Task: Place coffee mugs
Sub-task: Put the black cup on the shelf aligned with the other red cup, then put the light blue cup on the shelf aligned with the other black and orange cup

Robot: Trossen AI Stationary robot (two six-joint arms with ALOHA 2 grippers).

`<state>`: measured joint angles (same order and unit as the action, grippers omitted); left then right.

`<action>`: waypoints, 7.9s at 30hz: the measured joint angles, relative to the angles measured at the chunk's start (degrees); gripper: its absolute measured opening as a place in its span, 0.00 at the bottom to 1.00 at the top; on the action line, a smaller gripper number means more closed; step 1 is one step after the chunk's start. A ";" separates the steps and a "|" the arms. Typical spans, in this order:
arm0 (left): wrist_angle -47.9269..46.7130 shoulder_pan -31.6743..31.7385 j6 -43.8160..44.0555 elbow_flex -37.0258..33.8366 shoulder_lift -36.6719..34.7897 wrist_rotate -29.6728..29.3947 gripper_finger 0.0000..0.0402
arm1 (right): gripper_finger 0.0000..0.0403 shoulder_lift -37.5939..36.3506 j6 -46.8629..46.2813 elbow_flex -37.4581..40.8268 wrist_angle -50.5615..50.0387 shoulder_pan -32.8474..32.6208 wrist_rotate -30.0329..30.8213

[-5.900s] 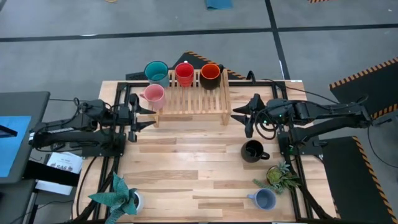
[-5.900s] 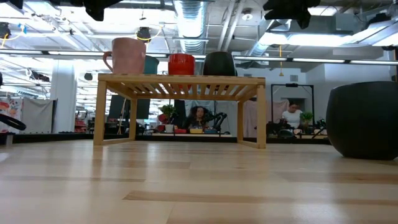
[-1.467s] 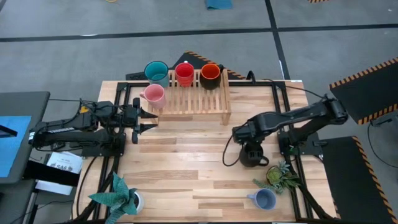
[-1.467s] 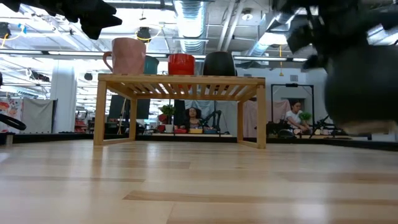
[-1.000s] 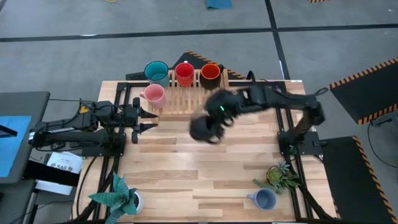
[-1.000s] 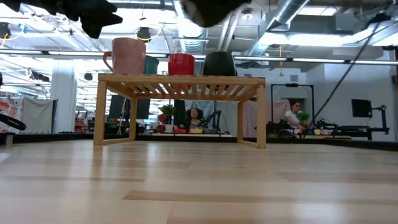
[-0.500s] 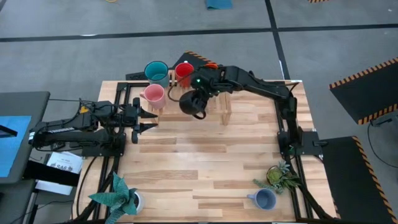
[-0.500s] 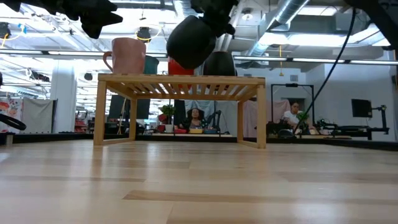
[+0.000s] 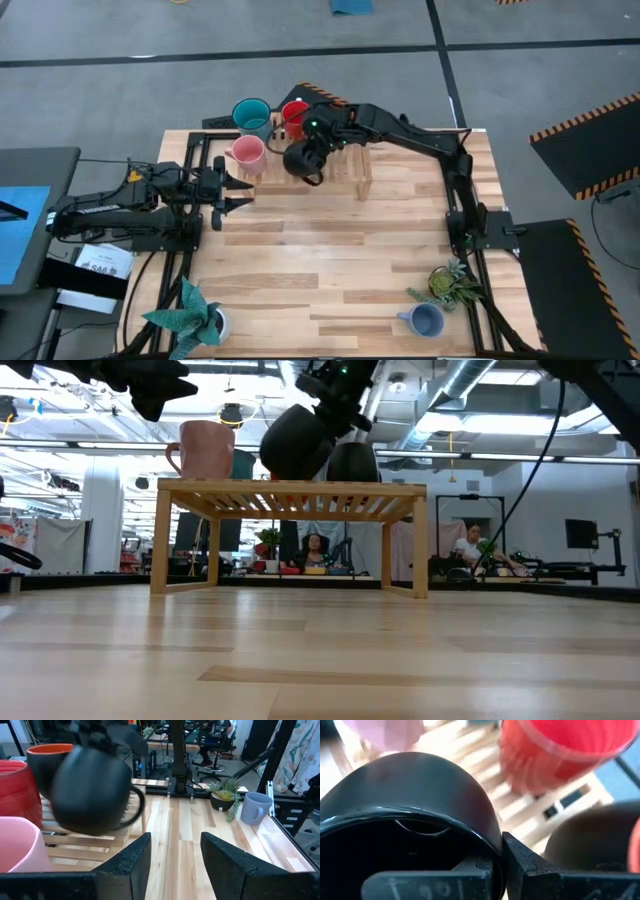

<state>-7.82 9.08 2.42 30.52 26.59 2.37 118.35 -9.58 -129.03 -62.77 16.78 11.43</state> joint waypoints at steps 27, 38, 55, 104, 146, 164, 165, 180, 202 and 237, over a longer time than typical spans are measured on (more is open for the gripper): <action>1.19 0.00 0.37 0.00 0.00 0.07 0.39 | 0.39 2.43 4.10 -1.51 3.53 0.04 -2.56; 1.19 0.00 0.39 0.00 0.00 0.04 0.39 | 0.41 2.38 3.76 -5.14 4.15 -0.03 -2.63; 1.05 0.00 0.39 0.00 0.00 0.04 0.39 | 0.41 2.38 1.92 -5.16 10.43 -0.42 -7.26; 0.86 0.00 1.30 0.00 0.00 -0.13 0.39 | 0.41 -34.53 3.32 41.37 9.89 -14.08 2.33; 0.69 -0.15 -1.14 0.02 0.01 13.18 0.39 | 0.41 -56.81 -18.19 72.18 31.54 -25.70 -19.26; -0.54 -0.15 -2.16 0.02 0.00 12.59 0.39 | 0.41 -43.10 -56.85 72.18 18.26 -60.63 -17.38; -0.52 -0.15 -2.16 0.02 0.00 12.54 0.39 | 0.41 -42.40 -56.80 72.22 18.14 -61.15 -17.38; -0.50 -0.15 -2.19 0.02 0.00 11.80 0.39 | 0.41 -32.99 -46.93 72.19 14.71 -62.74 -18.96; -0.49 -0.15 -5.16 0.02 0.02 11.80 0.39 | 0.10 -38.40 -22.60 54.13 18.63 -34.04 -27.18; -0.50 -0.17 -4.72 0.04 0.02 11.79 0.39 | 0.10 -10.21 -4.54 7.67 -16.48 -1.89 2.14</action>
<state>-8.32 8.91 -2.30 30.57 26.61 14.16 108.14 -14.11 -121.36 -79.26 14.89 13.56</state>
